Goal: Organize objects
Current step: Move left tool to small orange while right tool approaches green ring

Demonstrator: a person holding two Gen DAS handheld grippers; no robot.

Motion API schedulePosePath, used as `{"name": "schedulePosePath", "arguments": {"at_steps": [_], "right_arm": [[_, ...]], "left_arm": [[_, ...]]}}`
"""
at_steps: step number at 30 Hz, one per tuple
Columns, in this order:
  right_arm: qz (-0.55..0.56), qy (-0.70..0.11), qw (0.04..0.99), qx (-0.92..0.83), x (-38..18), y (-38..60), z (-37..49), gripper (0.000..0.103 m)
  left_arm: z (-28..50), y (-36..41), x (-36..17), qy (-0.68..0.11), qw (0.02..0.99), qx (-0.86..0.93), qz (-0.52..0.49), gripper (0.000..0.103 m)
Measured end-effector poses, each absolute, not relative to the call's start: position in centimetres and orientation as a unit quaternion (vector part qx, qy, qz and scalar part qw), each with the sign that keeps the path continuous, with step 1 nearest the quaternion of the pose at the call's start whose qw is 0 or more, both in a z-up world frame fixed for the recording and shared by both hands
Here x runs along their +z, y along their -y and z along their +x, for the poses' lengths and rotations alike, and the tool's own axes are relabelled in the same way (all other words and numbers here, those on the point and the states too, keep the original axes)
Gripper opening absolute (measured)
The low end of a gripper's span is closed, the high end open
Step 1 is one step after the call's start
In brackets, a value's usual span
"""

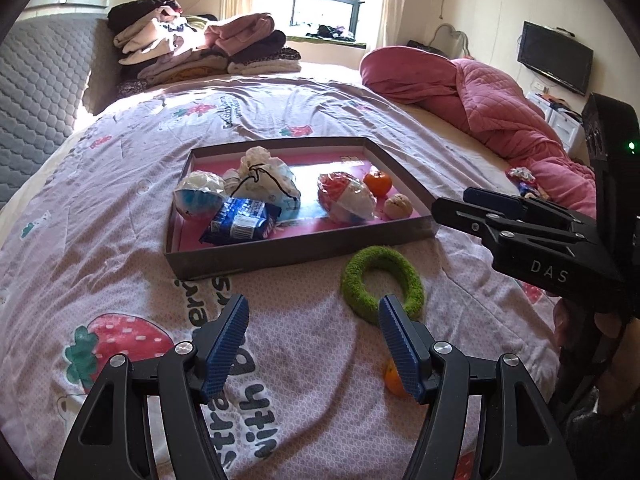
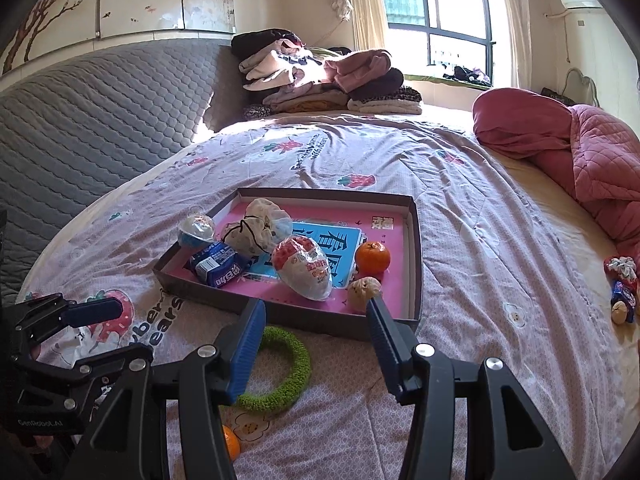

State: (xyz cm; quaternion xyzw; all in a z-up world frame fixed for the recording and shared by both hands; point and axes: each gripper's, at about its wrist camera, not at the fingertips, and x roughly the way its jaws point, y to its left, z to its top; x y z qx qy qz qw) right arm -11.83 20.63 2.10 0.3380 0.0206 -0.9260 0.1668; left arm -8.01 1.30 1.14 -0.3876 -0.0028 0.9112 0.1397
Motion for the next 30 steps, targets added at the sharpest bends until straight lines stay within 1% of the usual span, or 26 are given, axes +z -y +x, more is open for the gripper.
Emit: {"name": "schedulePosePath", "arguments": {"at_steps": [16, 30], "right_arm": [[0.360, -0.035, 0.175, -0.916, 0.6, -19.6, -11.2, 0.052], [0.399, -0.044, 0.183, -0.897, -2.0, -19.1, -12.2, 0.052]], "left_arm": [[-5.3, -4.4, -0.6, -0.029, 0.174, 0.898, -0.404, 0.069], [-4.5, -6.3, -1.7, -0.043, 0.210, 0.885, -0.414, 0.069]]}}
